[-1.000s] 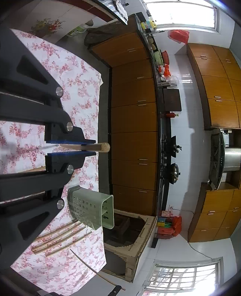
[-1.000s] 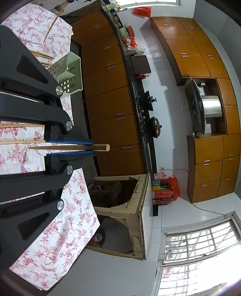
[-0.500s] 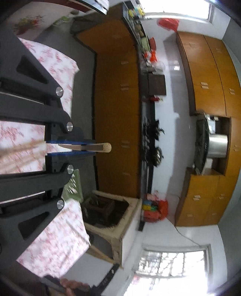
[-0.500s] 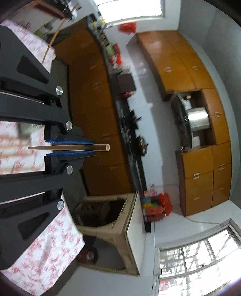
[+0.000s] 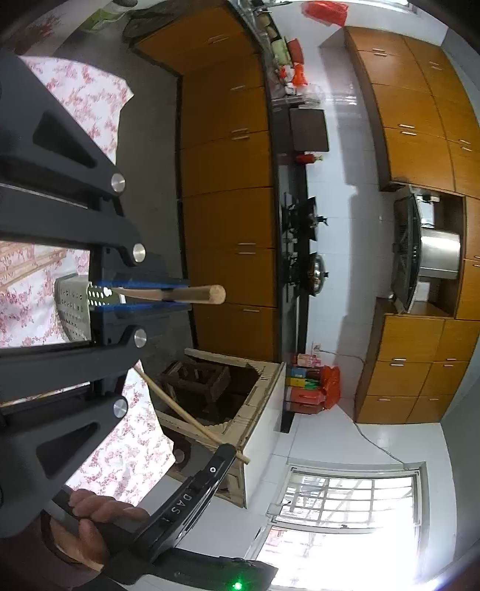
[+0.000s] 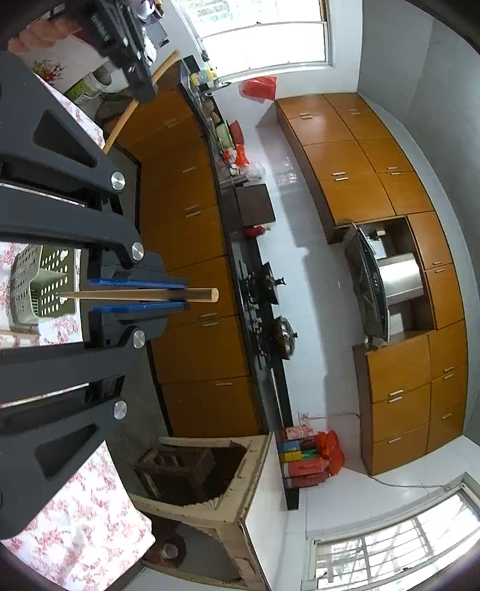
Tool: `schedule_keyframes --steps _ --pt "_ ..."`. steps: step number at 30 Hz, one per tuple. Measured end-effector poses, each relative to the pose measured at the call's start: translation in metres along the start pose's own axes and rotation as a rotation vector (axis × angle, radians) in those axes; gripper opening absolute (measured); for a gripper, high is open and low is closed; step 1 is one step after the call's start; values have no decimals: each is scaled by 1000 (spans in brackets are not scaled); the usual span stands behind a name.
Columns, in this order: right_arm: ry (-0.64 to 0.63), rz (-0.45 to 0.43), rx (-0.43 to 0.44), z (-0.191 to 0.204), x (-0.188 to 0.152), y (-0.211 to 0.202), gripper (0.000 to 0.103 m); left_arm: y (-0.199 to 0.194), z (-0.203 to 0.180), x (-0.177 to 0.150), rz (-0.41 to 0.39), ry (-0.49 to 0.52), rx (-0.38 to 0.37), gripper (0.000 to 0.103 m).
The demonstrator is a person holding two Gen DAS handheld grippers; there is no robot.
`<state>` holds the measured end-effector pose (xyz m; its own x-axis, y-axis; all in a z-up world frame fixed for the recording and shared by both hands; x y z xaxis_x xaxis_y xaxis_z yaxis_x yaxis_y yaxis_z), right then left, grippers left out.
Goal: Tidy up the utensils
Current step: 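Carry both chopsticks over the green holder and open both grippers to drop them in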
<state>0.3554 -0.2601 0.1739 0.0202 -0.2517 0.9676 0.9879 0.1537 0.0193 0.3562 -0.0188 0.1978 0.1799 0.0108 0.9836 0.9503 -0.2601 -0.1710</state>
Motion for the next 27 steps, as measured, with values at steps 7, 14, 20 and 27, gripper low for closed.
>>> schedule_keyframes --steps 7,14,20,27 --pt "-18 85 -4 4 -33 21 8 34 5 -37 85 -23 10 7" --pt "-13 143 -11 3 -50 30 8 52 11 -65 140 -38 23 7" --pt "0 186 -9 -2 -56 33 9 53 21 -73 157 -51 46 9" --pt "3 176 -33 -7 -50 24 20 38 32 -66 135 -63 80 26"
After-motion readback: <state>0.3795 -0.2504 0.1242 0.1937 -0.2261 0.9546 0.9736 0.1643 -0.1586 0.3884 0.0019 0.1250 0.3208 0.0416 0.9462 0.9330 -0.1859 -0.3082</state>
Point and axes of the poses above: each gripper's, at about its wrist camera, not at the fingertips, and y roughly the way its jaws point, z to its left, x to its top, the point moved 5 cm from there along y, roughly the way its jaws point, and after that the axes turned 13 degrees about -z, right-handed, at the moved point
